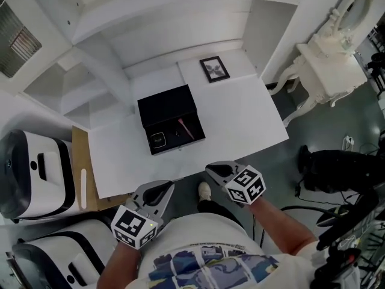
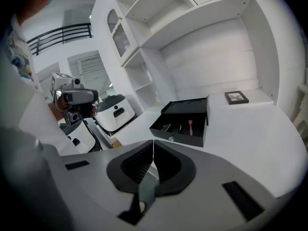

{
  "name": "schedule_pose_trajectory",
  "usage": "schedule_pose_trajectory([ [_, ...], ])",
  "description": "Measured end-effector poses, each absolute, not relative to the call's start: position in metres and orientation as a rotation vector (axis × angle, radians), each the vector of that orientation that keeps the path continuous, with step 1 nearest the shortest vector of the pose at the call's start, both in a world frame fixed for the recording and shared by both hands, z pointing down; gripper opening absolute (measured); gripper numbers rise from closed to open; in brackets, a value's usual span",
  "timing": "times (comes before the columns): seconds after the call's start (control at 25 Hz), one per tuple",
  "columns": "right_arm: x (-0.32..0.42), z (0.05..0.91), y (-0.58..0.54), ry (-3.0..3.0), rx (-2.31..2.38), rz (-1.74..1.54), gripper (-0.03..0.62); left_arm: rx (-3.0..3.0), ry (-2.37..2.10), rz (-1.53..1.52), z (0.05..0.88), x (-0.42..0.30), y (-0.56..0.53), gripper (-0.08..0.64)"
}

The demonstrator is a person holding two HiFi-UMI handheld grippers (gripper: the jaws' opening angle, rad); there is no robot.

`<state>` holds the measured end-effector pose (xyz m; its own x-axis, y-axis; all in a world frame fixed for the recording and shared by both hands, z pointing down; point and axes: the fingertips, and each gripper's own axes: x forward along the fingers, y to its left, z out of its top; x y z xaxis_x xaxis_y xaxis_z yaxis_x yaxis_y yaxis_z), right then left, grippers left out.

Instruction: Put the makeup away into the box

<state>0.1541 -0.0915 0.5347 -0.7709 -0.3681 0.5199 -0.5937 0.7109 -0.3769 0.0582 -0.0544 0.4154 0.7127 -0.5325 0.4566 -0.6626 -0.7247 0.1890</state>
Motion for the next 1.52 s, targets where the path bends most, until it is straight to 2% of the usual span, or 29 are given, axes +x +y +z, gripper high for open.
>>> schedule_pose_trajectory([
  [0.64,0.073,0.493,0.035,-2.551,0.843,0.590,0.025,2.585,-0.958,0.409,0.412,-0.053,0.081,0.014],
  [1.04,0.032,0.489,0.096,-2.545,0.849,0.511,0.025,2.611,-0.934,0.363,0.416,-0.087,0.131,0.014],
  [1.52,-0.007,0.480,0.116,-2.576,0.799,0.402,0.025,2.592,-1.004,0.347,0.421,-0.121,0.154,0.014],
])
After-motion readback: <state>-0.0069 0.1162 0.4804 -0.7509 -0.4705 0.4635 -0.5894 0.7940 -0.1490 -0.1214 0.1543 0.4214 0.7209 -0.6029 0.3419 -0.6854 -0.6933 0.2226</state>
